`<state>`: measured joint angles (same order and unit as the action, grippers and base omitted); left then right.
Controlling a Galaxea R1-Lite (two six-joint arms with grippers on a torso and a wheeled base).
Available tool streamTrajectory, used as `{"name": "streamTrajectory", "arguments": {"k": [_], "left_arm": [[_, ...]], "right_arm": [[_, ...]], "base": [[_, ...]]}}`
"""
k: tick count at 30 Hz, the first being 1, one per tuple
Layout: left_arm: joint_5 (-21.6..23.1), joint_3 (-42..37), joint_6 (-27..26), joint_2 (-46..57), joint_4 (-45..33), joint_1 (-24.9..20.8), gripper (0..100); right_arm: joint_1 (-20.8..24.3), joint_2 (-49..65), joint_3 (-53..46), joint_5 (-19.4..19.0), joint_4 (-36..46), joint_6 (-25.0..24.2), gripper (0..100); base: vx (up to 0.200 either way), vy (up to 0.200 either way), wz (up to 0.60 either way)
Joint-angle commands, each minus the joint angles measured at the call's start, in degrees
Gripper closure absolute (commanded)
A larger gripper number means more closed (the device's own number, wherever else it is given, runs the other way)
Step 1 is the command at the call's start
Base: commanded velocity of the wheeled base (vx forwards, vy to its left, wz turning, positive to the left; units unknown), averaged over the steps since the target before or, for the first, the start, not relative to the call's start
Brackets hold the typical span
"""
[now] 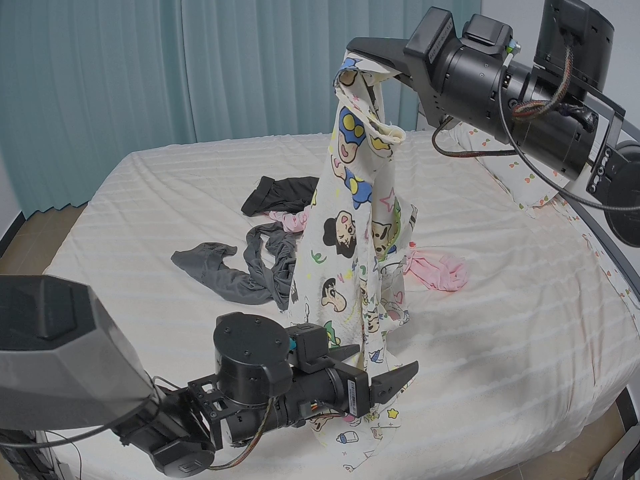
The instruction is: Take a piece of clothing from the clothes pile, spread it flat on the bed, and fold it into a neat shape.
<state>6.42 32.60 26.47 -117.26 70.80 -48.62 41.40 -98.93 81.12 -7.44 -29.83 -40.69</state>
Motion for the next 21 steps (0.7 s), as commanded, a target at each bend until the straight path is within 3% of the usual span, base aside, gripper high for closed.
{"name": "streamTrajectory", "arguments": {"k": [1,10,21], "left_arm": [[0.0,1.7,0.1,-6.2,1.7,1.6,0],[0.5,4.2,-0.3,-13.5,2.6,1.0,0],[2.5,0.9,0.0,-16.6,8.8,1.1,0]], "right_arm": [[0.1,0.1,0.1,0.0,-0.1,0.0,100],[0.0,0.1,0.1,0.1,-0.2,0.0,100],[0.0,0.1,0.8,0.1,-0.2,-2.1,100]], "base": [[0.0,0.0,0.0],[0.0,0.0,0.0],[0.0,0.0,0.0]]}}
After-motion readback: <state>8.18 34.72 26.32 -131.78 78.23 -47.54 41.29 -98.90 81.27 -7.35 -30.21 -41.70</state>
